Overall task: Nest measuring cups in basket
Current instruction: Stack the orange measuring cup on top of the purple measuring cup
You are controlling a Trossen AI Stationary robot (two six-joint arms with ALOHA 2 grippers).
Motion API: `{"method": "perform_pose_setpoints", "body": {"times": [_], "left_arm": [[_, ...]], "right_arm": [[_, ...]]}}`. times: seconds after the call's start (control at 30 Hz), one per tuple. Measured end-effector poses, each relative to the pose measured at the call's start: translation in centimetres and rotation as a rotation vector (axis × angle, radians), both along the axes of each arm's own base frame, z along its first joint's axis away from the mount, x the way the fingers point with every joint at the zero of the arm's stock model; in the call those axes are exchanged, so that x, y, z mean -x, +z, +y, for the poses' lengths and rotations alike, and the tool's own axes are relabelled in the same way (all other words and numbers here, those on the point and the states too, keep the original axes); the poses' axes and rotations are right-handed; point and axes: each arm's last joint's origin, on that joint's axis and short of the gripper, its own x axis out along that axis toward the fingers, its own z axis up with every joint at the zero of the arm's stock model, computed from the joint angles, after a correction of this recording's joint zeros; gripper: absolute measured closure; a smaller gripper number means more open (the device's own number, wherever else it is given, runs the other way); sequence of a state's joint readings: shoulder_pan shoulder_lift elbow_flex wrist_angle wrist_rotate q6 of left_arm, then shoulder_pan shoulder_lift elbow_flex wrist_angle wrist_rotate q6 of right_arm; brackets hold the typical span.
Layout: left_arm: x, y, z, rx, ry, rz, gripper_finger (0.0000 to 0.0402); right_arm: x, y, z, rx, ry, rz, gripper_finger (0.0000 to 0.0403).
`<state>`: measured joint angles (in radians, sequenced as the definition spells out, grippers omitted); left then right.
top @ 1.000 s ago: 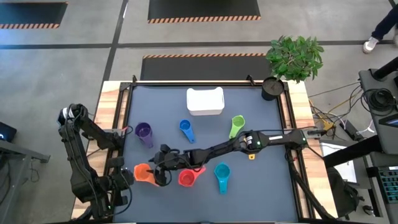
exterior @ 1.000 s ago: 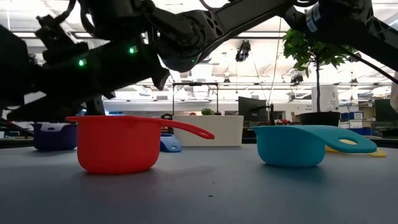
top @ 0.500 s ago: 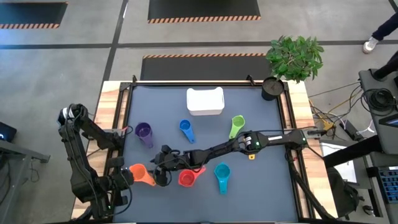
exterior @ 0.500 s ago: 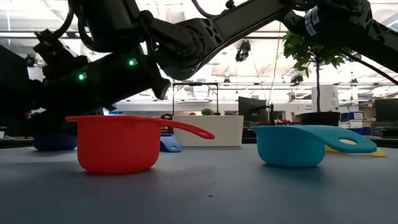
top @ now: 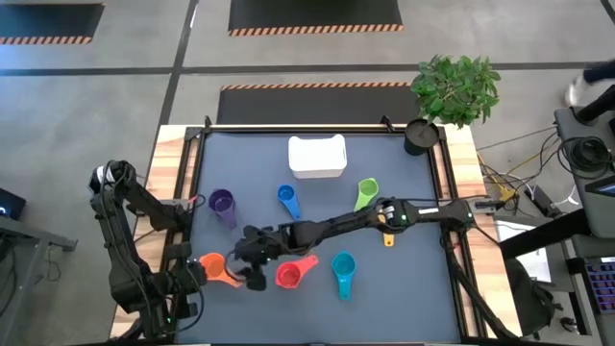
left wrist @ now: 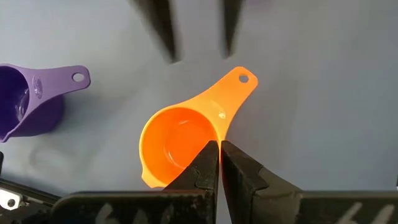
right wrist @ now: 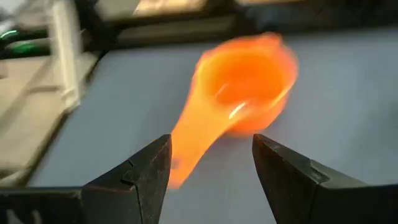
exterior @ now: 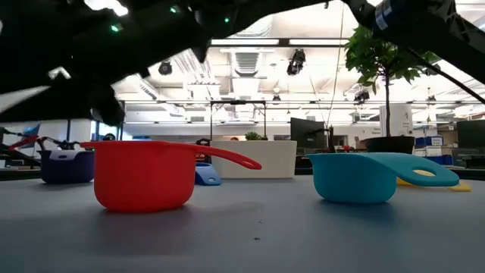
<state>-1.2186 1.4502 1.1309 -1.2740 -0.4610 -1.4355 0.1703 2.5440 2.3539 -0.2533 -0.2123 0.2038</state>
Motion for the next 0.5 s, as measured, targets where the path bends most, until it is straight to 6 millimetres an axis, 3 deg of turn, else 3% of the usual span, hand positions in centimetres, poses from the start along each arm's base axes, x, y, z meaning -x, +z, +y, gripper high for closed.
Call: {"method": "perform_pose_setpoints", "body": {"times": [0.13,0.37,0.5], "left_arm": [[-0.1,0.0,-0.2,0.032,0.035,-0.012,0.0402],[-0.2,-0.4,-0.6,0.049,0.070,-0.018,0.0402],[-0.2,-0.5,-0.6,0.052,0.069,-0.019,0.0402]], "right_arm": [[-0.1,-0.2,-1.7,-0.210,0.091,0.093,0.0165],[-1.1,-3.3,-2.5,-0.306,0.084,0.088,0.0137],[-1.5,-3.3,-2.4,-0.330,0.092,0.033,0.0133]]}}
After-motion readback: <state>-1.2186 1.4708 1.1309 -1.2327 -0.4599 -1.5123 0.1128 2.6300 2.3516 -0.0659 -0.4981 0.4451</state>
